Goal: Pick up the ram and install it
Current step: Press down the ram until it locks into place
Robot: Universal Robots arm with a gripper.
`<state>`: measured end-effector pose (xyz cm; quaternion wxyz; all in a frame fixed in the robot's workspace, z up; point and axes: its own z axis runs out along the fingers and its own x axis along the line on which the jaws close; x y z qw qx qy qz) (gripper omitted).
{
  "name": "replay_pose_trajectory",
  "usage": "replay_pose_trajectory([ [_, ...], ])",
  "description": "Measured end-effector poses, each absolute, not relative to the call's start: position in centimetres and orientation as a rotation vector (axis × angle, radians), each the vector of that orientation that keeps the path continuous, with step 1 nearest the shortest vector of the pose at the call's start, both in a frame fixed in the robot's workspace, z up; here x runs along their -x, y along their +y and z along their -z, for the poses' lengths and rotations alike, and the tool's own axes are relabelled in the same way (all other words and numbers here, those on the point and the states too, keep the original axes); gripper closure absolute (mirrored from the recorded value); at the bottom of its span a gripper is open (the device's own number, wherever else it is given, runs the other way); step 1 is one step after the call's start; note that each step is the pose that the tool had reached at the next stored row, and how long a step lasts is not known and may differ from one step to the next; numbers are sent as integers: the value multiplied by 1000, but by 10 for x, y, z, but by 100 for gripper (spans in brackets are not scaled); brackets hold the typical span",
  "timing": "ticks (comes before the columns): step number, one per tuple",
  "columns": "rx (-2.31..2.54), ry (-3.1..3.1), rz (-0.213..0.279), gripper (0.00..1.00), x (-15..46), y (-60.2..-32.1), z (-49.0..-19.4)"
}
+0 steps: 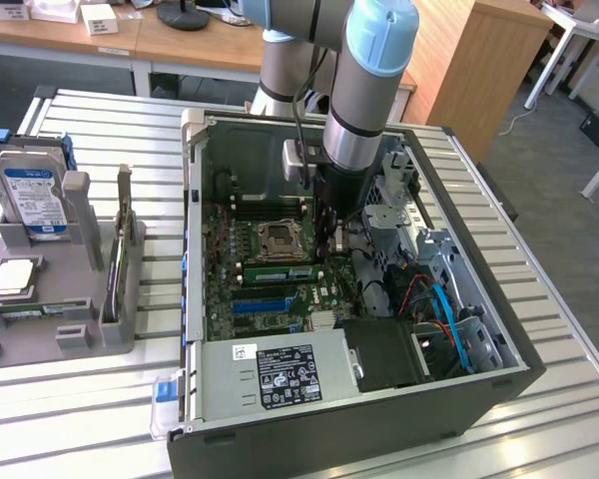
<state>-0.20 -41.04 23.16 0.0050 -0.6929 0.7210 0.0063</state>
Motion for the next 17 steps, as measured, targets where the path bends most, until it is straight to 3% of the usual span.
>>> replay_pose_trajectory([
  [17, 2170, 2258, -20, 89, 2, -410, -228],
])
